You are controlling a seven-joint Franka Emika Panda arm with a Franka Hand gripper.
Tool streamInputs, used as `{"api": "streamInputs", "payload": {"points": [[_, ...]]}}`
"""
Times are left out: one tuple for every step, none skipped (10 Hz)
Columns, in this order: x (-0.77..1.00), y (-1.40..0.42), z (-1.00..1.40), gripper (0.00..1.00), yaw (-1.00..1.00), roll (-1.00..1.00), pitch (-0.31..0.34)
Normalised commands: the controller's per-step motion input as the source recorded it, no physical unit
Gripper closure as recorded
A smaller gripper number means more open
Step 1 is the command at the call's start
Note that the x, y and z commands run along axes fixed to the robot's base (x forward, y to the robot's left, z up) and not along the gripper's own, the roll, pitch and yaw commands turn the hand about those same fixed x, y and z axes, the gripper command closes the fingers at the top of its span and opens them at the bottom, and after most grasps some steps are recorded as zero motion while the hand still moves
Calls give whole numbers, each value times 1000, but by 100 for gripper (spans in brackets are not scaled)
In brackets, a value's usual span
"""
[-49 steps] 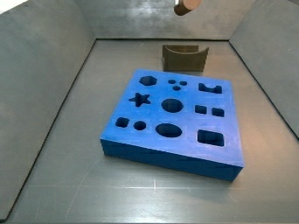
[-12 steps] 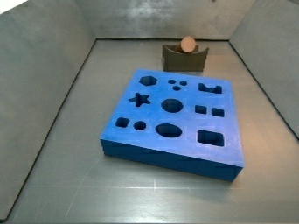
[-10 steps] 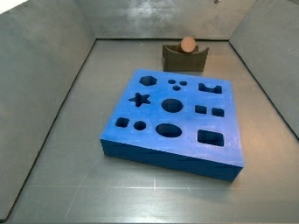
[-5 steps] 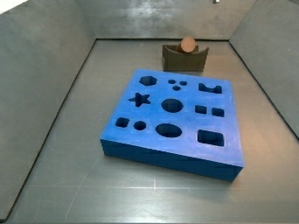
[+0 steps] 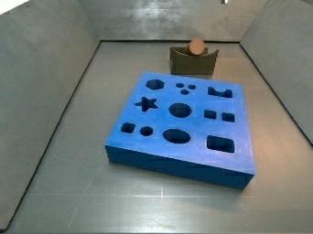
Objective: Pick up the round object. Move up. Place the round object on the fixture. Regrasp the round object. Move to above the board. Insert the round object.
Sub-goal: Regrasp the round object.
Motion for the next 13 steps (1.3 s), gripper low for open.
{"api": "streamInputs", "payload": {"points": [[-36, -24, 13, 0, 13, 1000, -10], [-30, -25, 13, 0, 14, 1000, -17], [-26, -22, 11, 0, 14, 1000, -22], [-23, -24, 11, 0, 15, 1000, -29], [-21, -21, 11, 0, 15, 1000, -34], [-17, -22, 11, 0, 16, 1000, -40], [-16, -18, 12, 0, 16, 1000, -42], [-15, -21, 12, 0, 17, 1000, -47], [-16, -20, 11, 0, 17, 1000, -48], [-18, -21, 10, 0, 17, 1000, -49], [-18, -19, 10, 0, 18, 1000, -49], [-17, -21, 9, 0, 18, 1000, -47], [-16, -18, 10, 0, 18, 1000, -46]]}}
